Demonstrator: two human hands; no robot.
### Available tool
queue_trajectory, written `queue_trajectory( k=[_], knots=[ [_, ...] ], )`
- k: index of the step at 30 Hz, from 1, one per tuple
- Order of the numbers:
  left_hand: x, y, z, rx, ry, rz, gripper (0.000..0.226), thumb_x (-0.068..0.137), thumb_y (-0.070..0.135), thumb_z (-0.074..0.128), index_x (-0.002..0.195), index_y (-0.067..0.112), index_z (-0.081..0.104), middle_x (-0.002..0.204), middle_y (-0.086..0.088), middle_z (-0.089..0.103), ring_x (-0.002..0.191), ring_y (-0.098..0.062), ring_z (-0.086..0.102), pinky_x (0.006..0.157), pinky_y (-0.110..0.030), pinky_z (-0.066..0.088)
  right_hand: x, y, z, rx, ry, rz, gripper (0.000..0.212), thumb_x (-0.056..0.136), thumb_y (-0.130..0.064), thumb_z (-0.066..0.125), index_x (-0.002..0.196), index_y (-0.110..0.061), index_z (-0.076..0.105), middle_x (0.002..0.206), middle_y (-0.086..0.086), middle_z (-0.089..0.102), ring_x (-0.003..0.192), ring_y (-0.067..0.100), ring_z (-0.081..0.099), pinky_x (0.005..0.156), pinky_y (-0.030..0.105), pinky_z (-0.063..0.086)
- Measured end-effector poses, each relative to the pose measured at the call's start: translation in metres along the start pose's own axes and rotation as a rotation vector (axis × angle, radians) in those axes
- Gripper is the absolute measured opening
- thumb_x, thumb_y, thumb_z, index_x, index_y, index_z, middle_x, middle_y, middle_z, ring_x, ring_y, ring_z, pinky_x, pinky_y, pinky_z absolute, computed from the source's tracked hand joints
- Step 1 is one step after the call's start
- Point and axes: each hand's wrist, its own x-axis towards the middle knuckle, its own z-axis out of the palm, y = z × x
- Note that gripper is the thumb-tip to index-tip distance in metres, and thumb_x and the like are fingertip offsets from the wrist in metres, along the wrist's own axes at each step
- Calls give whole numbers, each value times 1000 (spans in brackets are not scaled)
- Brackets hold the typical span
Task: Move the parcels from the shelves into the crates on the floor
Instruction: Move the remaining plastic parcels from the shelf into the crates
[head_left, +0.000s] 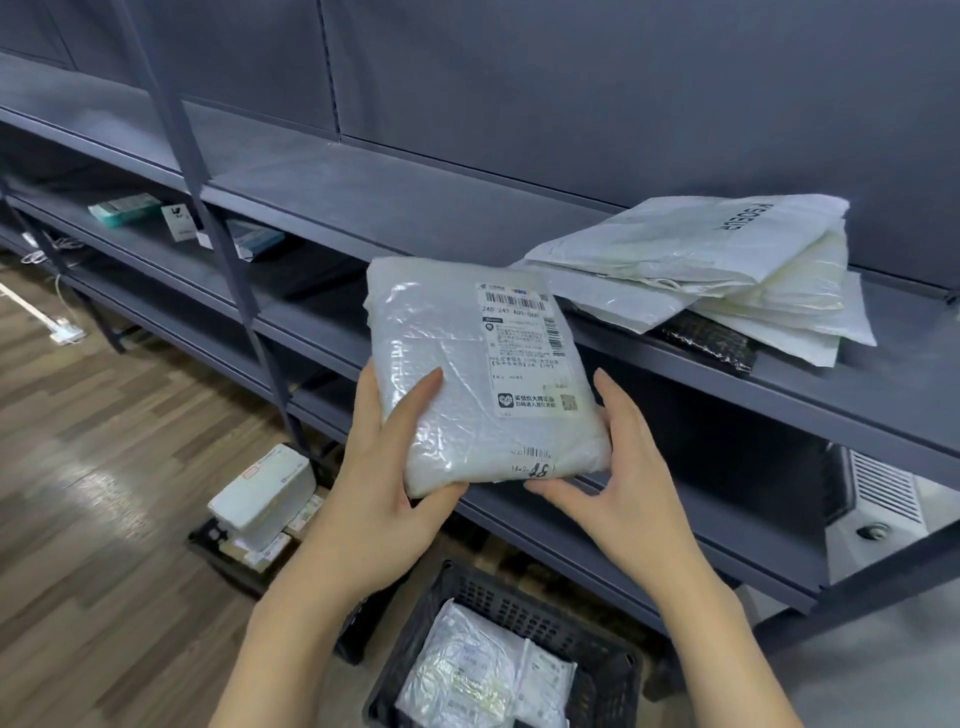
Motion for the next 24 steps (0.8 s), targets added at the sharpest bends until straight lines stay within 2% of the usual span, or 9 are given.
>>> queue_trajectory(
  k=[1, 2, 4, 7, 10, 15, 18, 22, 24],
  knots=[
    [-1, -1, -1, 32, -1, 47, 72, 82, 19, 65, 145, 17, 30, 153, -1, 11, 143, -13, 17, 110, -49, 33, -1, -3, 2, -3, -18, 4, 104, 69, -41, 80, 131, -65, 0, 152, -19, 22, 138, -4, 22, 115, 25, 25],
    [-1, -1, -1, 74, -5, 88, 70, 82, 14, 66, 144, 13, 32, 154, -6, 9, 144, -18, 16, 109, -52, 32, -3, -6, 4, -3, -36, -7, 106, 71, -40, 79, 126, -71, -6, 148, -28, 22, 137, -5, 24, 113, 23, 27],
    [-4, -4, -1, 165, -25, 150, 69, 82, 11, 66, 142, 13, 33, 156, -10, 6, 144, -22, 15, 109, -54, 31, -8, -9, 8, -2, -47, -20, 102, 74, -38, 76, 125, -75, -6, 136, -45, 23, 130, -10, 32, 106, 12, 30],
    [-6, -12, 4, 300, -39, 190, 68, 83, 17, 64, 142, 20, 30, 157, -15, 6, 142, -27, 21, 103, -57, 34, -19, -2, 7, -110, -40, 31, 102, 75, -45, 72, 144, -49, -2, 153, -22, 17, 135, -2, 25, 113, 26, 27],
    [-9, -15, 19, 358, -30, 171, 68, 84, 22, 63, 142, 23, 28, 157, -16, 7, 138, -30, 29, 97, -57, 38, -28, 9, -3, -223, -47, 57, 102, 76, -45, 71, 140, -48, -8, 158, -10, 2, 138, 4, 13, 112, 23, 14],
    [-12, -12, 44, 411, -10, 164, 66, 82, 24, 62, 140, 22, 29, 157, -16, 11, 129, -34, 40, 91, -55, 40, -40, 18, -24, -222, -62, 53, 101, 78, -39, 74, 133, -55, -10, 158, -11, -12, 126, -11, 1, 107, 17, 7],
    [-16, -3, 57, 425, -4, 109, 66, 80, 30, 59, 139, 23, 29, 157, -13, 12, 125, -33, 44, 90, -53, 41, -47, 25, -36, -209, -59, 37, 102, 77, -36, 75, 137, -54, -5, 157, -15, -8, 135, -2, 6, 109, 17, 8],
    [-25, 3, 69, 438, 0, 51, 77, 77, 22, 66, 142, 26, 25, 157, -10, 11, 128, -33, 42, 90, -56, 42, -55, 35, -40, -193, -54, 2, 101, 77, -30, 77, 139, -50, 0, 154, -19, -2, 131, -6, 6, 101, 3, 5],
    [-35, 3, 73, 454, 2, -1, 81, 77, 19, 71, 142, 27, 24, 157, -10, 11, 130, -33, 40, 91, -57, 42, -59, 41, -37, -183, -63, -4, 101, 75, -29, 79, 141, -46, 4, 152, -17, 3, 128, -6, 7, 104, 9, 7]
  ],
)
